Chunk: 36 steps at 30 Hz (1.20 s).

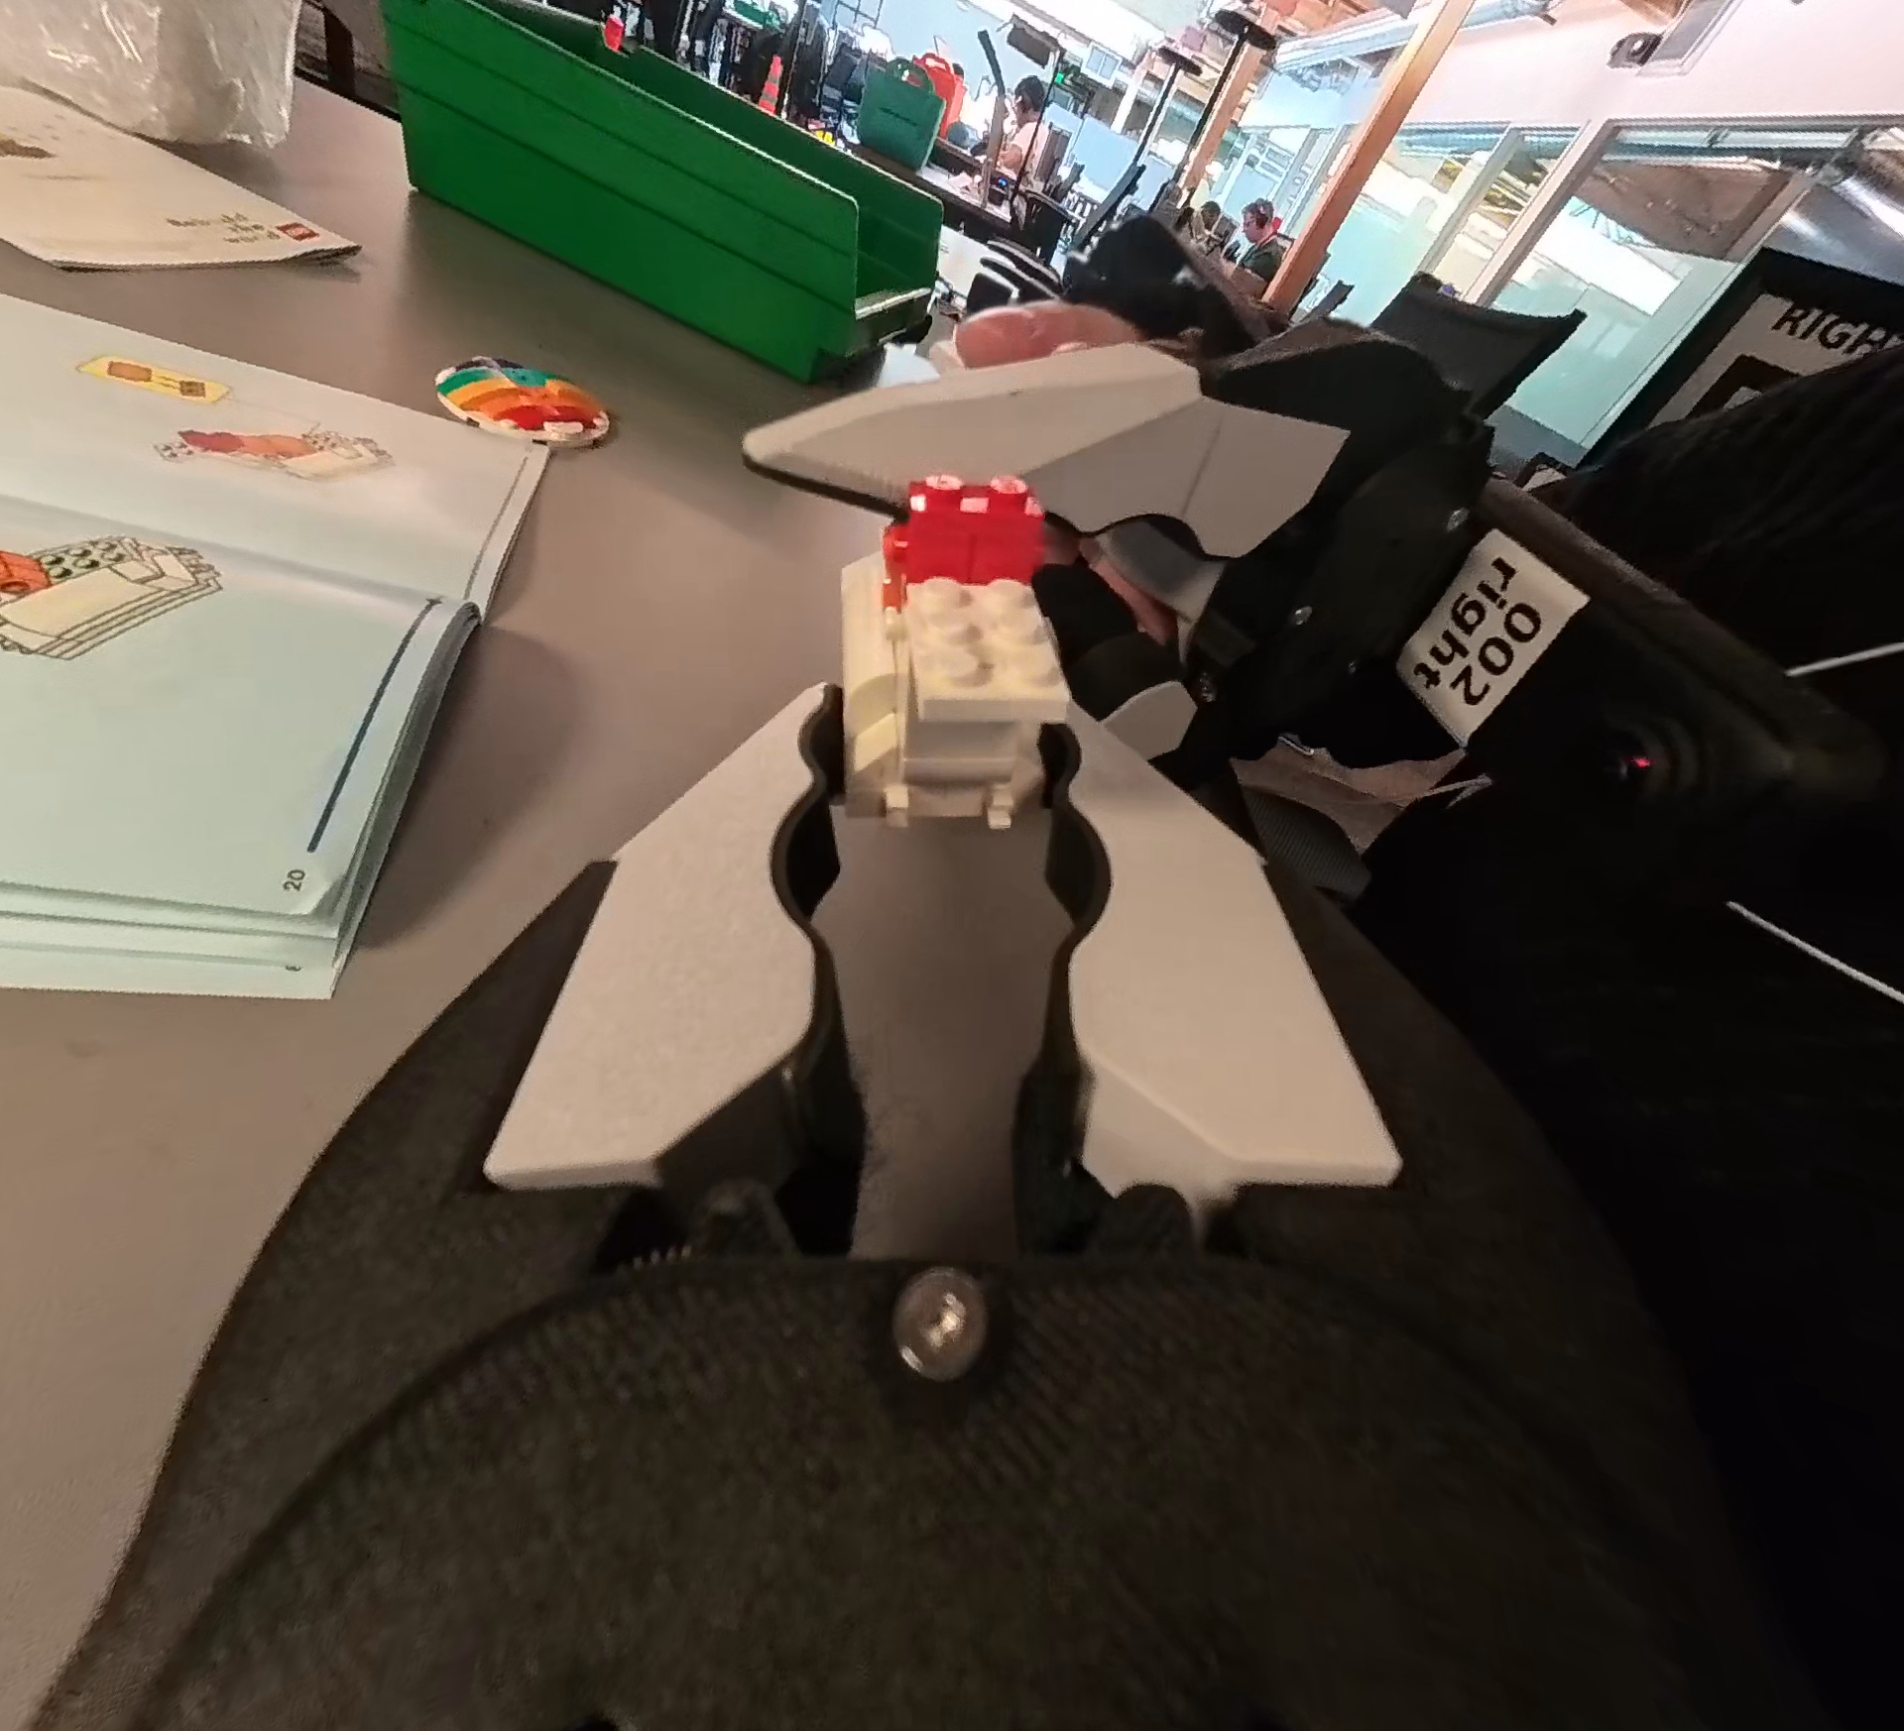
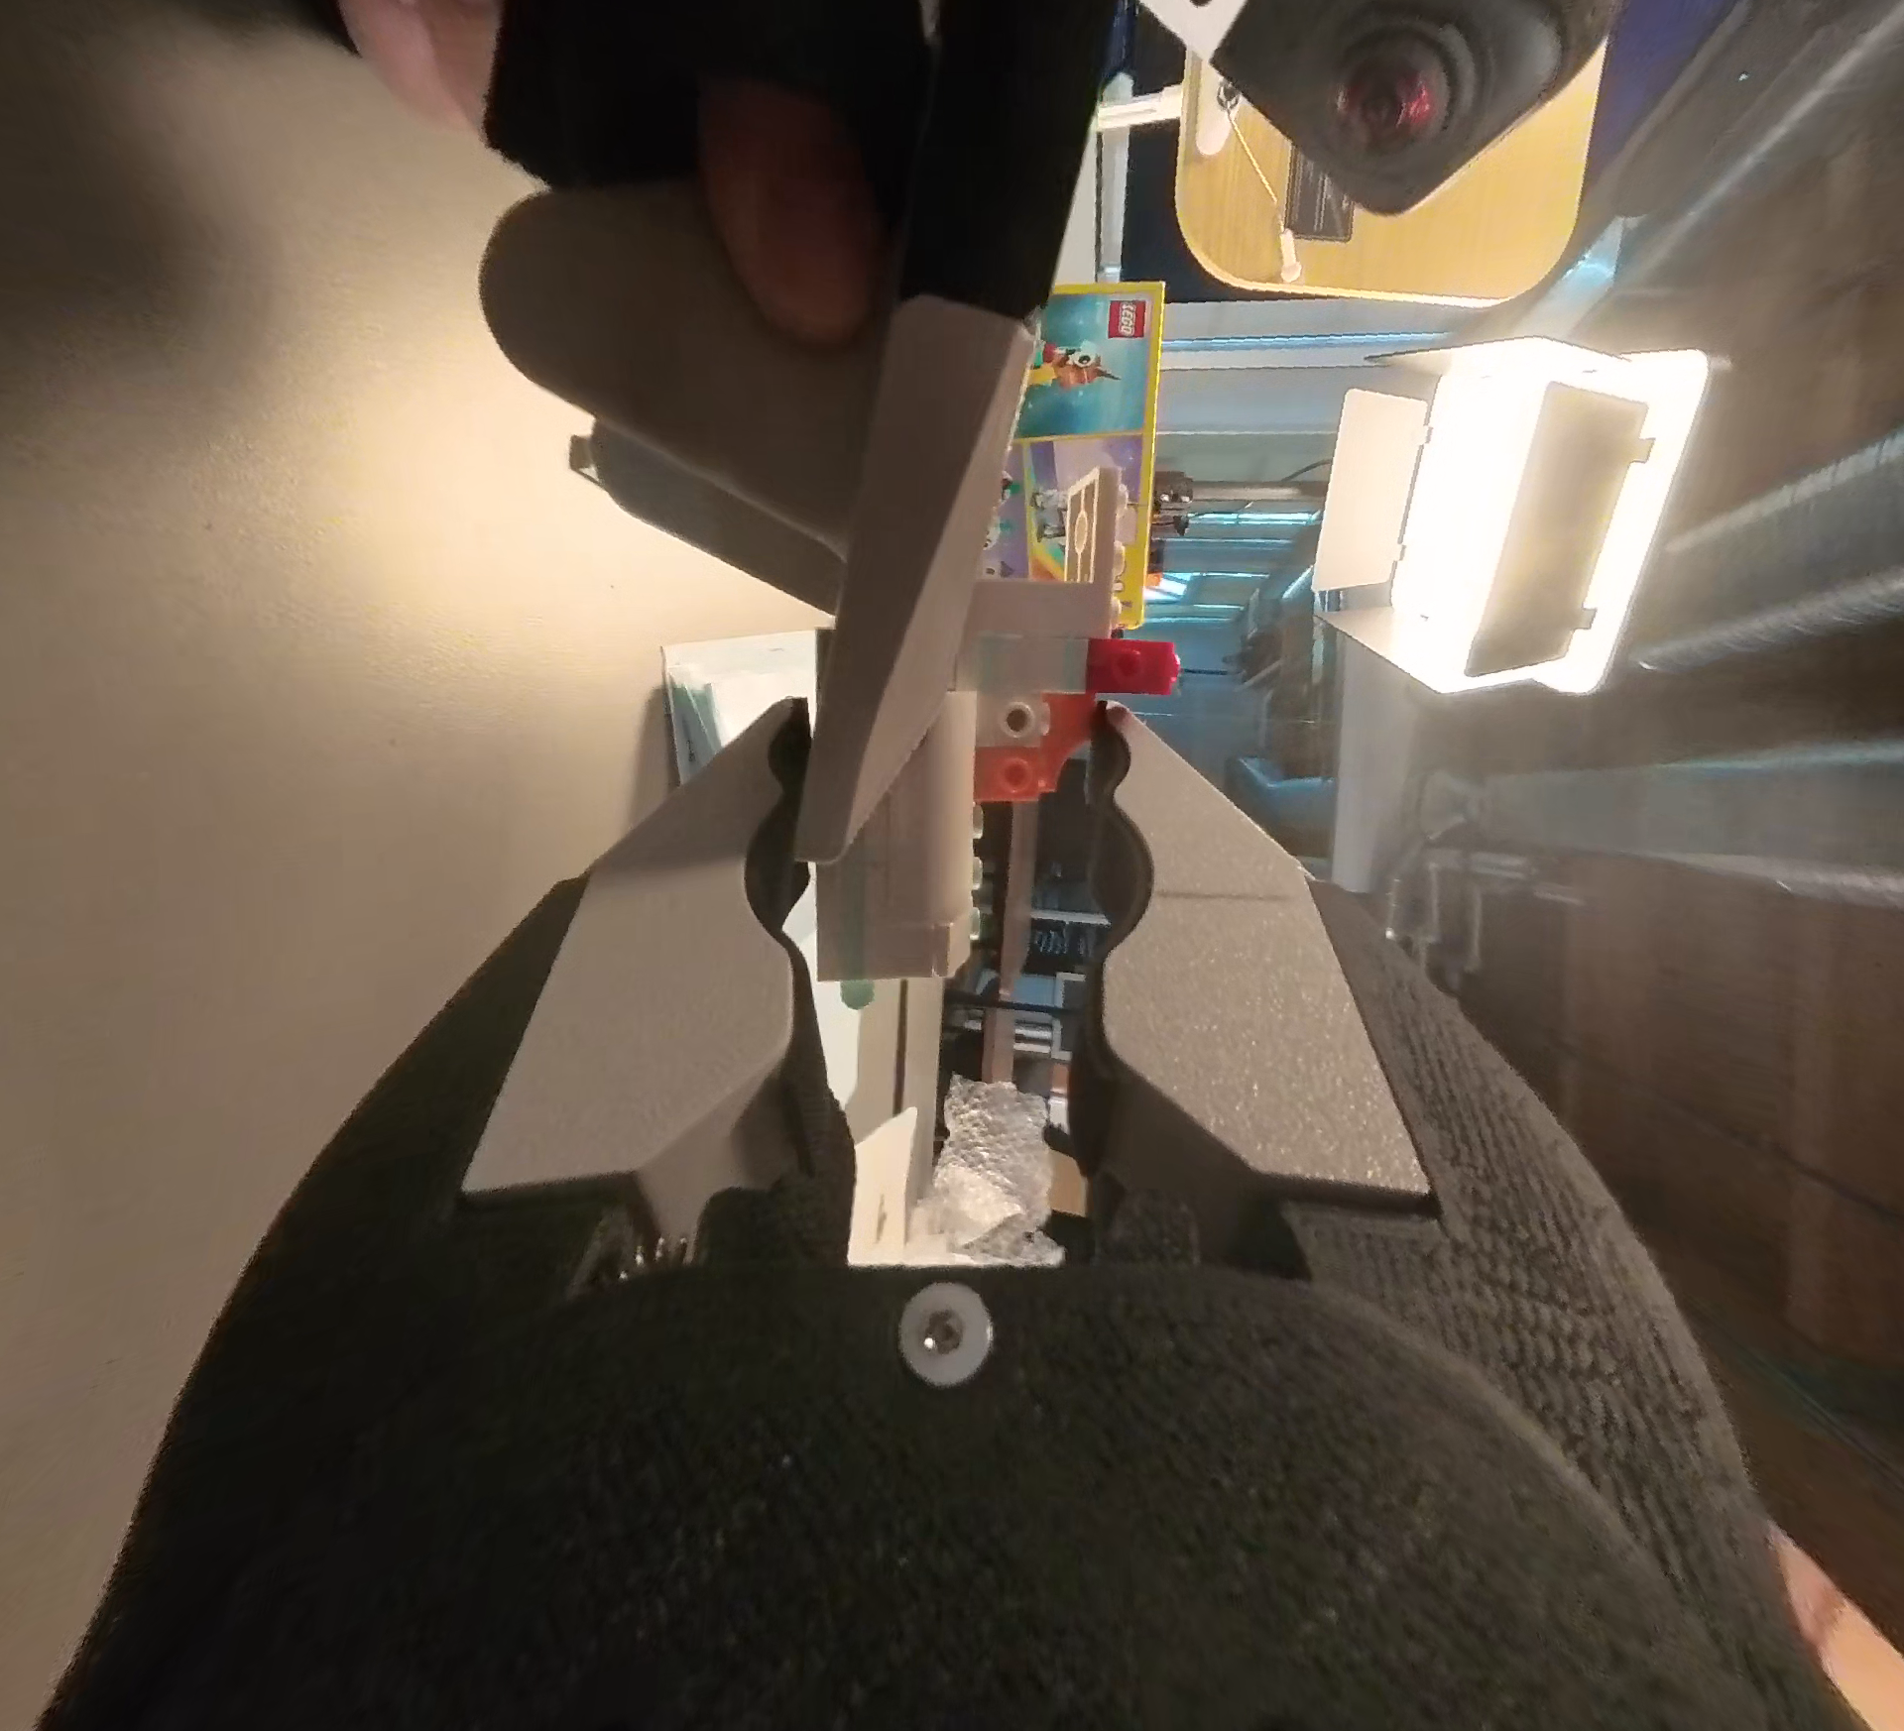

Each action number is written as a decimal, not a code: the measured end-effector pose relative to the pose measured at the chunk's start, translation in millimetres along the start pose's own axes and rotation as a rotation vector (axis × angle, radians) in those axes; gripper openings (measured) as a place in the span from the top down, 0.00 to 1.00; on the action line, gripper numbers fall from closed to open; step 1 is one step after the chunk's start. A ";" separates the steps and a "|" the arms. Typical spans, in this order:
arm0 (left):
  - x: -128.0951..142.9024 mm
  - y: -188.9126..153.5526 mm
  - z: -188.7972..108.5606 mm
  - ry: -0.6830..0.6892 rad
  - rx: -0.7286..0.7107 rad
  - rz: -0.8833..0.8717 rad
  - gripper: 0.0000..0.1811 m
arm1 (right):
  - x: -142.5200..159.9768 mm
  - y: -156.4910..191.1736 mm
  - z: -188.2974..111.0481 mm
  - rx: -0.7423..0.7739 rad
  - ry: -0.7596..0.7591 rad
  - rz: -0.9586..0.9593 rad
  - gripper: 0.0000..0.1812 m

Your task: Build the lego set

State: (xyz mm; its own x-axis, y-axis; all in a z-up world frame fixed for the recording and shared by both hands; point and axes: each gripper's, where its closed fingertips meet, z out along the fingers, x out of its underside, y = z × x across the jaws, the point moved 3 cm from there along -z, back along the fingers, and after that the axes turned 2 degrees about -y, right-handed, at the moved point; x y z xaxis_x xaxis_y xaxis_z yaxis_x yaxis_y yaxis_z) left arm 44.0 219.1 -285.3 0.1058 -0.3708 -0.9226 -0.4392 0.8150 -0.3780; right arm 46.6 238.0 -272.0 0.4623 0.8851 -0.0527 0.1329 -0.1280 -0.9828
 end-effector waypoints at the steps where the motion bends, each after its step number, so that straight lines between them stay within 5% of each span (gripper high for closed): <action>1: 0.2 0.1 0.1 0.002 0.001 -0.002 0.80 | 0.2 0.4 -0.1 -0.002 -0.002 0.007 0.71; 12: 1.2 1.1 -0.3 0.003 0.032 -0.071 0.80 | -1.8 3.3 -2.0 0.076 -0.002 -0.072 0.69; 25: 5.9 3.3 2.7 0.044 -0.041 -0.015 0.80 | 0.6 8.4 1.8 -0.057 0.000 0.051 0.73; 36: 6.9 3.3 3.7 0.052 -0.042 -0.013 0.80 | 1.3 8.1 0.9 -0.018 -0.025 0.051 0.74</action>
State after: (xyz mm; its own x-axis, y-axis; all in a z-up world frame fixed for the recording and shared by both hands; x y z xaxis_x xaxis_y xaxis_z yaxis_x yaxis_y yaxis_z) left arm 46.5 220.9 -293.1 0.0659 -0.4047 -0.9121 -0.4756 0.7908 -0.3852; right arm 47.6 238.5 -280.2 0.4466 0.8883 -0.1069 0.1258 -0.1806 -0.9755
